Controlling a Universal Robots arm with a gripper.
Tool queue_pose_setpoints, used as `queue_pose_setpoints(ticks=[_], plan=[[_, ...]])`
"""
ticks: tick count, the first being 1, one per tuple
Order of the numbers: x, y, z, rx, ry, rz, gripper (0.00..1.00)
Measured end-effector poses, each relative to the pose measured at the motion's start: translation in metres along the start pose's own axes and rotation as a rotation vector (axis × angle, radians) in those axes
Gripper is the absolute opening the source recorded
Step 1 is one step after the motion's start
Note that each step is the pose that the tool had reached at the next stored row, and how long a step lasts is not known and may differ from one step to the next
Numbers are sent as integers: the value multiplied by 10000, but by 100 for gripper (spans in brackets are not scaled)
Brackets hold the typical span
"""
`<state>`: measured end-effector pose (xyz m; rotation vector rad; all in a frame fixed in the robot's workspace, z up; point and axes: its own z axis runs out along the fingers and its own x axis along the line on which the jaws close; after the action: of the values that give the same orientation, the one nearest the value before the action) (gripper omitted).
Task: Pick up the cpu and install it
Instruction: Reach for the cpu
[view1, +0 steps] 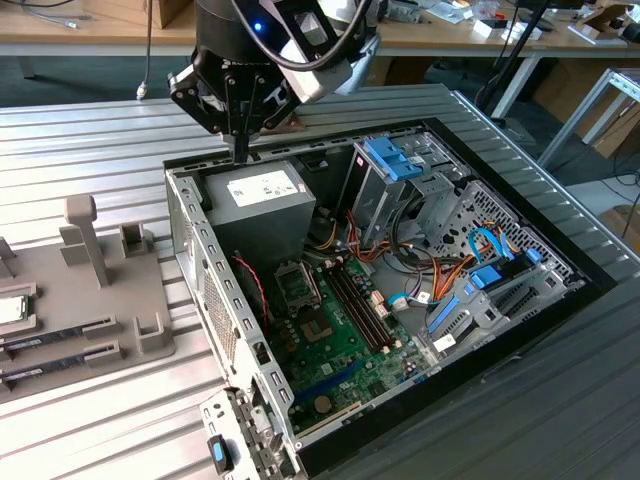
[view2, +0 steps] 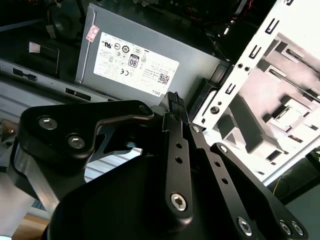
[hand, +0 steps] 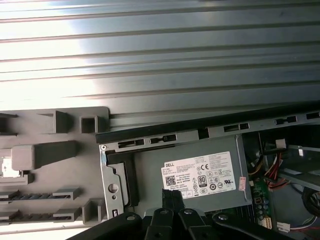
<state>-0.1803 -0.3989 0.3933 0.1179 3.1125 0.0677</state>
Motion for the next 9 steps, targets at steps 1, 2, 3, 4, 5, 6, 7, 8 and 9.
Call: queue_pose_setpoints(ticks=[1, 2, 3, 4, 5, 6, 7, 8, 9], plan=[[9, 0, -1, 1, 0, 1, 11], [15, -1, 0, 0, 0, 1, 11], [18, -1, -1, 0, 0, 1, 11], [26, -2, -1, 0, 0, 1, 11], [38, -3, -1, 0, 0, 0, 11], [48, -4, -1, 0, 0, 0, 11], [55, -4, -1, 0, -1, 1, 11], [61, -5, -2, 0, 0, 1, 11], [74, -6, -2, 0, 0, 1, 11]])
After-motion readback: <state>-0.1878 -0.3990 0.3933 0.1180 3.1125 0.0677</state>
